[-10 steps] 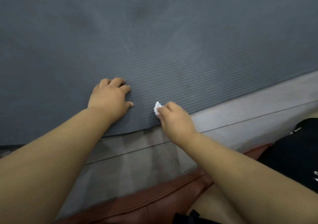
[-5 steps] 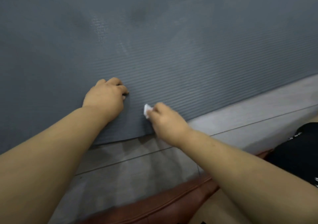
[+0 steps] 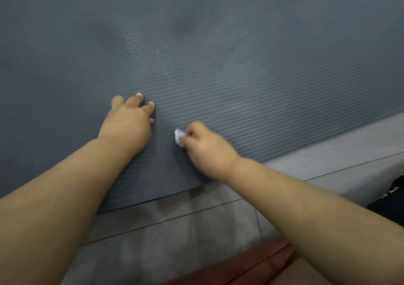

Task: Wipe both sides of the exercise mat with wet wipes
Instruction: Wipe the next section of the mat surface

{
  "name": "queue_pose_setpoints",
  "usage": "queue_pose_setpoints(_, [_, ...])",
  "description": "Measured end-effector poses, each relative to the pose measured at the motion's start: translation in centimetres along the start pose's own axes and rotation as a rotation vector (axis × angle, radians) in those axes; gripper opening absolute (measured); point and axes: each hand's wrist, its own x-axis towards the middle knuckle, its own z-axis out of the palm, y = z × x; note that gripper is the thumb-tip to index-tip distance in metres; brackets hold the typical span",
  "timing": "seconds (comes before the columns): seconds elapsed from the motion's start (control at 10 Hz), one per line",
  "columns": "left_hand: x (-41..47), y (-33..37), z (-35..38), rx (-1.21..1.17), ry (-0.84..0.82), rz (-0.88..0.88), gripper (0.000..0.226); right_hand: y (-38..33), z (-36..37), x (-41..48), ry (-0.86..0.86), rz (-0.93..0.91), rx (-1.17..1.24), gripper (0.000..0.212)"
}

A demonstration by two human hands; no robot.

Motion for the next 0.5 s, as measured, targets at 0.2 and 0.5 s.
queue_pose_setpoints(0.2, [0.3, -1.0, -0.8, -0.060, -0.024, 0.030, 0.047, 8.3, -2.6, 1.8, 0.255, 0.292, -0.068, 0.030])
queue_pose_setpoints(0.5, [0.8, -1.9, -2.8, -0.107, 0.011, 0.038, 0.038, 0.9, 0.7, 3.7, 0.117, 0.000, 0.082, 0.021])
